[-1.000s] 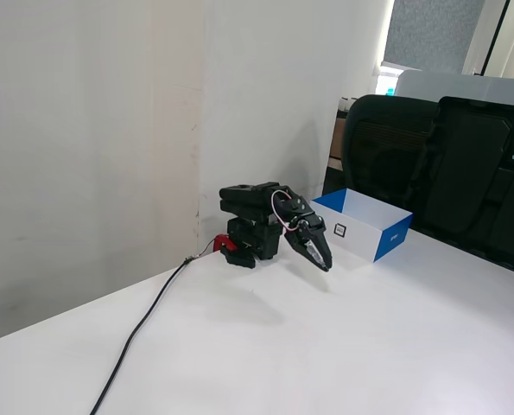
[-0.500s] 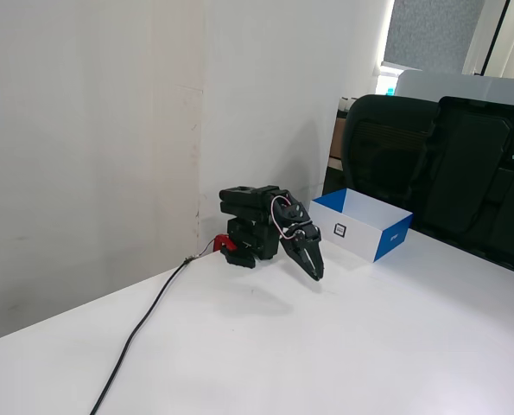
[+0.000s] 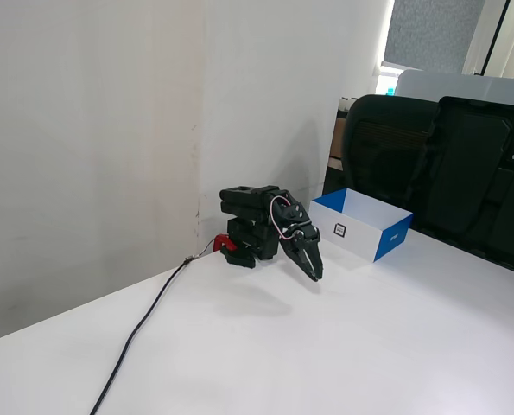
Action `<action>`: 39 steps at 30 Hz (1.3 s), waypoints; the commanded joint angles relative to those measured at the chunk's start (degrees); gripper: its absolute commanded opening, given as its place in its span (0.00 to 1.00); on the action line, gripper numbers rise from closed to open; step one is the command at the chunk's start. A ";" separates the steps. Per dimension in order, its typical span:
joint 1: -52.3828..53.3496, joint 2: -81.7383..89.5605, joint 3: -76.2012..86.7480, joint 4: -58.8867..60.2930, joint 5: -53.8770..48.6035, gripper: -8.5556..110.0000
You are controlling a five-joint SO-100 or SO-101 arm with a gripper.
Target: Grasp the gray block and put it in the box.
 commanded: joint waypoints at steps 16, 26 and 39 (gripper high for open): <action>1.05 0.53 4.31 -1.41 -0.26 0.07; 0.26 0.53 4.31 -1.41 0.35 0.07; -2.20 0.53 4.31 -1.32 0.35 0.07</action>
